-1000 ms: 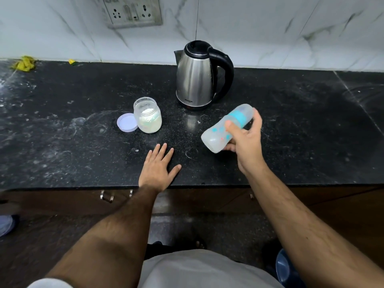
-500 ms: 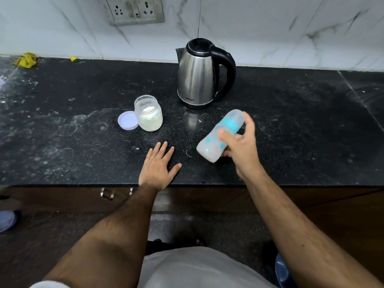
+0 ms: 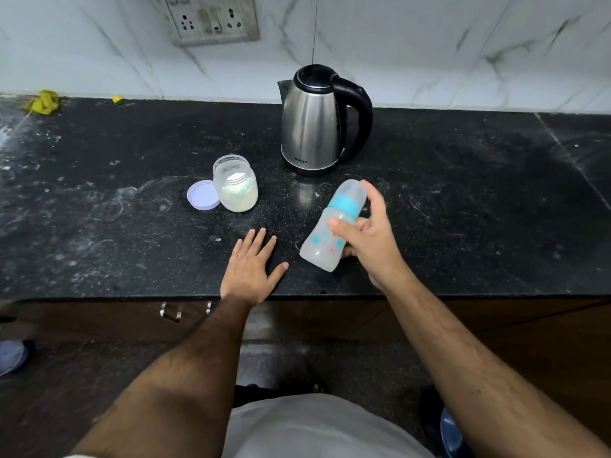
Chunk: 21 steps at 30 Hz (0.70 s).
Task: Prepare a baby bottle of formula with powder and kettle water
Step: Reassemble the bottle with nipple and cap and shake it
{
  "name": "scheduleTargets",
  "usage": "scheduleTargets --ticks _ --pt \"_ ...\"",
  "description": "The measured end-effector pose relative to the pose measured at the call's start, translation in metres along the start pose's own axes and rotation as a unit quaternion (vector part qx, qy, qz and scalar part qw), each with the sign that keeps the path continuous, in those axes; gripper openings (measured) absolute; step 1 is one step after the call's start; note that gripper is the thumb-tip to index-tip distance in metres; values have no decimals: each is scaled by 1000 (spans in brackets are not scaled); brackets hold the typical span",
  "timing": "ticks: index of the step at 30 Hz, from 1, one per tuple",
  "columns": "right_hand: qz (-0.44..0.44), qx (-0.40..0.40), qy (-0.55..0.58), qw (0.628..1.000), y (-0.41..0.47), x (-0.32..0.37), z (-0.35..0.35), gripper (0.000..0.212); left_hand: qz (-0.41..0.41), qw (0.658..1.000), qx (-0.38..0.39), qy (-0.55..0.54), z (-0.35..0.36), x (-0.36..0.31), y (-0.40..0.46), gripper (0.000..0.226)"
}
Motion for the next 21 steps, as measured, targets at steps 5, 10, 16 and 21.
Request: scheduleTargets --ticks 5,10,16,21 --pt "6 -70 49 996 3 5 -13 75 0 1000 1 -1 -1 0 0 82" --pt "10 -34 14 999 -1 2 -8 76 0 1000 0 1 0 0 0 82" --pt "16 -20 6 1000 -1 6 -2 77 2 1000 -7 -9 0 0 0 82" --pt "7 -85 70 994 4 10 -11 73 0 1000 -7 -7 0 0 0 81"
Point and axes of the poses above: each hand's wrist, its own y-axis towards the middle knuckle, its own z-axis out of the palm, x = y × z, the point moved 3 cm from there along y, towards the middle knuckle, and after that the axes turned 12 degrees about z, right-handed, at the moved point
